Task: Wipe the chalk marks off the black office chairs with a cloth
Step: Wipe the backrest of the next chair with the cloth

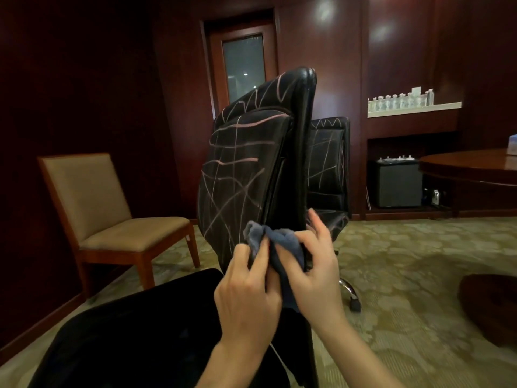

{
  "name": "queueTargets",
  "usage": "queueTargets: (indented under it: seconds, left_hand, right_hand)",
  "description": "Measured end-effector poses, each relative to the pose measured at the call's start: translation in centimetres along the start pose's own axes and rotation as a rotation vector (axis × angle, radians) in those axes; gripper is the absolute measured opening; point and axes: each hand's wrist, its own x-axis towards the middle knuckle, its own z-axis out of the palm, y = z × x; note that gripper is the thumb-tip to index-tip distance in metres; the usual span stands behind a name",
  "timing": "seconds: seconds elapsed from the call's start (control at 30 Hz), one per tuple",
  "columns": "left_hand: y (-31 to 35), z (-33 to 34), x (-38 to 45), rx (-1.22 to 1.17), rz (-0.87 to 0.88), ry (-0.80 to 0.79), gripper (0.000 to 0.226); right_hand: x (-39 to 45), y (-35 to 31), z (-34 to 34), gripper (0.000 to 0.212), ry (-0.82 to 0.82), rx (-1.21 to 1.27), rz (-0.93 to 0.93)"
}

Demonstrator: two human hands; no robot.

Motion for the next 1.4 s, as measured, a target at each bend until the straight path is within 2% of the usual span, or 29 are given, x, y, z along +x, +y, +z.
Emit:
queueTargets:
  seconds: [0.1,0.17,0.27,0.37,0.47,0.57,0.77,0.97,1.07,1.17,1.27,1.4]
  left_hand:
    - [0.9,-0.4,2.5,-0.035,0.028,0.04,0.042]
    - [1.7,-0.6,3.7,-0.029,0.052,0.056,0.038]
    - [2.8,-1.3,4.1,-0.046,0.078,0.068,0.042]
    - [3.3,-2.3,4.6,-0.056,0.069,0.125,0.038]
    - [3.9,-3.2,5.7,-0.037,0.018,0.169,0.037]
    - [3.9,-3.4,4.7,-0.049,0.006,0.169,0.036]
    - [1.2,-2.6,-2.2,-0.036,-0.139,0.14,0.03]
    - [0.2,-1.5,-9.2,-0.103,-0.314,0.016,0.042]
    - [0.4,-1.1,-11.0,-0.144,-0.34,-0.01,0.046]
    - [0.8,-1.3,-10.7,-0.179,-0.301,0.029,0.045]
    - [2.1,-1.7,-7.3,-0.234,-0.219,0.122,0.041]
    - [3.8,-1.6,-3.0,-0.262,-0.297,0.196,0.042]
  right_hand:
    - [0.4,-0.6,0.2,0.007,0.02,0.067,0.021]
    - [0.0,-1.2,0.4,0.015,0.075,0.141,0.042]
    - [-0.1,-2.9,0.0,0.014,0.118,0.191,0.041]
    - [1.6,-5.5,-1.0,0.004,0.139,0.108,-0.076]
    - [5.0,-7.3,-1.8,0.012,0.138,-0.046,-0.115]
    - [5.8,-7.5,-2.1,0.01,0.05,-0.095,-0.158]
    - [-0.4,-4.7,-0.8,0.011,-0.151,-0.141,-0.305]
    - [-7.6,-1.8,0.2,0.014,-0.188,-0.078,-0.218]
    - [-9.8,-0.8,-0.3,0.012,-0.203,-0.014,-0.157]
    - [-9.3,-1.0,-1.0,0.011,-0.205,-0.033,-0.147]
    - [-6.4,-2.6,-1.5,0.004,-0.136,-0.05,-0.141]
    - [-1.9,-4.2,-1.4,0.007,-0.104,-0.046,-0.049]
